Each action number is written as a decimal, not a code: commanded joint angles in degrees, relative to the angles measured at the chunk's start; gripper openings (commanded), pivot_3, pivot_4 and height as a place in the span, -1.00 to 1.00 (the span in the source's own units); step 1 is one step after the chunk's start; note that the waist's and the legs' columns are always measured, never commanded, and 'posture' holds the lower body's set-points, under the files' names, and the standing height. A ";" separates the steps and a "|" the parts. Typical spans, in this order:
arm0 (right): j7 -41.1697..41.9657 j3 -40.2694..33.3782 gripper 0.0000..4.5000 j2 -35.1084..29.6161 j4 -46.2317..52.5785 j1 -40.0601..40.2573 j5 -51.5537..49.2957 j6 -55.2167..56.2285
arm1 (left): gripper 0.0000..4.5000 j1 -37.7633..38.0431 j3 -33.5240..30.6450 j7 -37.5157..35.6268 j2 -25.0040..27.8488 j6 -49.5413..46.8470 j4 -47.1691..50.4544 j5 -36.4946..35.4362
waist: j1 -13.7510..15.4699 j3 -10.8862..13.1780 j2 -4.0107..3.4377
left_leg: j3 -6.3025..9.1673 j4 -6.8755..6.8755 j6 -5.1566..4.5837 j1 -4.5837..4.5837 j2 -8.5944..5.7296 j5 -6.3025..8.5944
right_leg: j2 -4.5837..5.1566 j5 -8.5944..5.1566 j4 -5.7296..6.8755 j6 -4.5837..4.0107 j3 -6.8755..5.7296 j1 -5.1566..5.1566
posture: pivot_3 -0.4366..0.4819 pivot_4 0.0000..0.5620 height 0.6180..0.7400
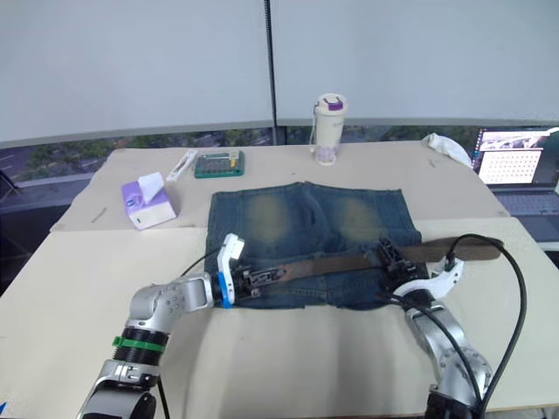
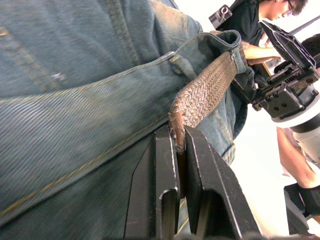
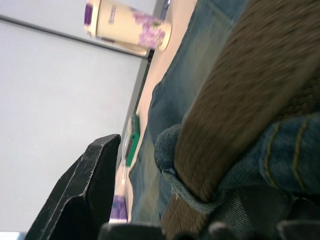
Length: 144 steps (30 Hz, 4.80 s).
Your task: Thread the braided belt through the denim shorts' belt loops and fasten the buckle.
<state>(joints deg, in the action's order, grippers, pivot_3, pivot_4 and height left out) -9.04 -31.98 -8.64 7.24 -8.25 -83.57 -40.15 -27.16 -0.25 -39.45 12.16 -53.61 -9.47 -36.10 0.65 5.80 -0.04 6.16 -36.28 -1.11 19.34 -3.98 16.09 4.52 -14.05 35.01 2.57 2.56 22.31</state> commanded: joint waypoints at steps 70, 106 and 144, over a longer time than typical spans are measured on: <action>17.87 14.32 -0.90 -7.55 8.33 1.88 10.75 -5.02 | -1.00 -4.50 0.02 3.49 -9.83 -0.82 2.15 -3.81 | -0.09 0.04 0.06 | -0.06 -0.03 -0.03 0.01 -0.01 0.02 | -0.04 -0.04 -0.08 0.06 0.01 -0.02 | -0.05 -0.47 1.00; 10.47 15.30 -1.00 -6.16 3.91 -1.91 15.46 -7.20 | 0.61 2.37 10.41 -9.93 4.23 35.72 2.45 17.25 | -0.29 0.02 0.03 | -0.06 0.07 -0.09 0.00 0.00 0.05 | 0.03 -0.04 -0.07 0.04 0.01 0.01 | -0.05 -0.47 1.00; 22.10 16.37 -0.85 2.40 -1.41 -1.73 14.11 -6.56 | -0.95 3.15 1.22 -3.22 -4.56 18.19 1.19 4.83 | -1.31 0.01 0.03 | 0.00 0.08 -0.08 -0.03 0.14 0.05 | -0.09 -0.03 -0.01 0.04 -0.02 0.03 | -0.05 -0.47 1.00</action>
<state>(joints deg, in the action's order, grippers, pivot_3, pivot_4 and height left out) 10.50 -16.02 -6.15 4.24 -10.38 -69.75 -47.66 -24.24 0.31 -42.28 7.43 -36.05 -10.09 -31.59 -0.66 5.81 0.00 6.15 -36.20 -1.19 19.31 -3.85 16.14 4.43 -14.08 35.00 2.61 2.54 22.34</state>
